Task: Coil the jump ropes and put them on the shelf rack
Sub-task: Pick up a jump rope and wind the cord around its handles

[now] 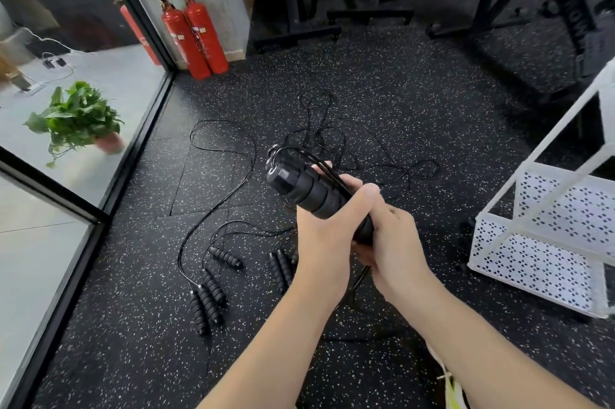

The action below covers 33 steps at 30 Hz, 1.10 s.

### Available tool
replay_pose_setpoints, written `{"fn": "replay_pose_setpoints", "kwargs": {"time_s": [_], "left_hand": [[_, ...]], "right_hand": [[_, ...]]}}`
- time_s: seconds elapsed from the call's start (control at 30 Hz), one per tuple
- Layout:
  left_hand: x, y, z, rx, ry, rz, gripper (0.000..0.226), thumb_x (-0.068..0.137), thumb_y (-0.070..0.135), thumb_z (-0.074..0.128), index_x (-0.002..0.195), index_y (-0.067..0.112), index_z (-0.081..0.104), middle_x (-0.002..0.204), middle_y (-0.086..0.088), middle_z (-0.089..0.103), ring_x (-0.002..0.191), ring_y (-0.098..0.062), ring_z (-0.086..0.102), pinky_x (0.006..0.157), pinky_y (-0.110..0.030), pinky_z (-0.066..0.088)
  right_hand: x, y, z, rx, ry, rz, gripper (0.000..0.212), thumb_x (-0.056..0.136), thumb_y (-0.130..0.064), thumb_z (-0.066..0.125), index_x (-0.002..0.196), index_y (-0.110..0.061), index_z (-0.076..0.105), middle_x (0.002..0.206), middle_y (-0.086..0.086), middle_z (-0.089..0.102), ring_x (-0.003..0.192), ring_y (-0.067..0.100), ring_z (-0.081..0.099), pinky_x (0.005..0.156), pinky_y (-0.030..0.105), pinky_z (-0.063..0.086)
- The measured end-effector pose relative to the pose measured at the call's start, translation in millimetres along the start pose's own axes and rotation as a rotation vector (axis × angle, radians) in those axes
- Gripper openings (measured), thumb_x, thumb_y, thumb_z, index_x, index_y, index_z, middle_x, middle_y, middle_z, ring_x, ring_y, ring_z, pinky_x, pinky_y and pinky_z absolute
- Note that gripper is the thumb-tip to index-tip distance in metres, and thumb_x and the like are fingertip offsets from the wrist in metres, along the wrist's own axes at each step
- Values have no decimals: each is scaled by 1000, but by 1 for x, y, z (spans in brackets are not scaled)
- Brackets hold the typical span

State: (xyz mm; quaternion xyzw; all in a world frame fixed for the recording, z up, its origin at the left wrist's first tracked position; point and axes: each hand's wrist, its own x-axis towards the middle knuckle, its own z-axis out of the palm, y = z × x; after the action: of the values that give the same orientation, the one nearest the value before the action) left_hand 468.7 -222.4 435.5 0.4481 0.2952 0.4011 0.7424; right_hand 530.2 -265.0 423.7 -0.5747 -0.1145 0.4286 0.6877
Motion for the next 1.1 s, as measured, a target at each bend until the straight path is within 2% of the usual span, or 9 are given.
{"fn": "replay_pose_setpoints", "kwargs": {"time_s": [0.07, 0.13, 0.23, 0.33, 0.43, 0.63, 0.8, 0.9, 1.1], "left_hand": [[1, -1, -4, -3, -30, -7, 49, 60, 24, 85, 100, 47, 68, 96, 6, 72, 93, -14, 69, 84, -34, 55], [1, 1, -11, 69, -5, 25, 61, 58, 26, 85, 116, 38, 68, 98, 4, 73, 95, -13, 70, 89, -36, 54], [-2, 13, -29, 187, 131, 54, 120, 53, 32, 88, 154, 39, 24, 135, -2, 60, 122, -14, 62, 106, -39, 47], [-8, 29, -53, 624, 128, 407, 131, 55, 47, 92, 158, 34, 11, 157, 2, 35, 146, -11, 38, 122, -40, 30], [-7, 38, -59, 1155, -73, 672, 115, 59, 62, 88, 154, 24, 34, 157, 2, 36, 152, -18, 27, 125, -49, 19], [7, 18, -42, 1882, -213, 498, 101, 67, 64, 79, 152, 34, 35, 142, 6, 53, 139, -22, 44, 123, -61, 7], [16, 23, -42, 1885, -279, 374, 65, 83, 50, 68, 139, 38, 39, 119, 11, 57, 115, -21, 54, 100, -39, 38], [16, 22, -40, 1851, -284, 322, 41, 87, 37, 61, 123, 31, 43, 99, 9, 51, 99, -23, 55, 73, -35, 34], [14, 18, -44, 1607, -187, 231, 25, 88, 28, 60, 99, 31, 38, 88, 13, 53, 76, -20, 49, 66, -34, 35]], "right_hand": [[8, -5, -6, -95, 53, -76, 55, 90, -47, 58, 95, 8, 63, 75, 10, 43, 55, 17, 39, 45, 23, 30], [14, -14, -15, -221, 108, -143, 48, 87, -52, 60, 73, -7, 57, 62, 4, 47, 55, 18, 43, 49, 27, 34], [16, -28, -31, -493, 174, -301, 42, 99, -45, 57, 68, -17, 56, 48, -12, 52, 44, 10, 46, 44, 25, 39], [18, -38, -43, -708, 235, -459, 34, 100, -41, 56, 82, -13, 62, 59, -10, 60, 47, 0, 51, 47, 13, 38], [22, -38, -48, -809, 241, -493, 32, 99, -43, 56, 85, -14, 61, 61, -8, 60, 54, 1, 51, 52, 13, 39], [18, -35, -45, -832, 133, -502, 27, 99, -38, 59, 83, -16, 59, 58, -8, 58, 47, 0, 49, 47, 10, 37], [20, -33, -46, -772, 43, -443, 28, 99, -39, 58, 79, -20, 57, 54, -15, 56, 45, 1, 44, 45, 11, 35], [22, -33, -45, -735, -19, -401, 29, 100, -41, 56, 81, -20, 59, 58, -14, 58, 49, 2, 45, 46, 13, 38], [23, -30, -43, -396, -116, -290, 35, 107, -38, 42, 88, -11, 52, 63, -10, 48, 55, 7, 41, 47, 22, 37]]}}
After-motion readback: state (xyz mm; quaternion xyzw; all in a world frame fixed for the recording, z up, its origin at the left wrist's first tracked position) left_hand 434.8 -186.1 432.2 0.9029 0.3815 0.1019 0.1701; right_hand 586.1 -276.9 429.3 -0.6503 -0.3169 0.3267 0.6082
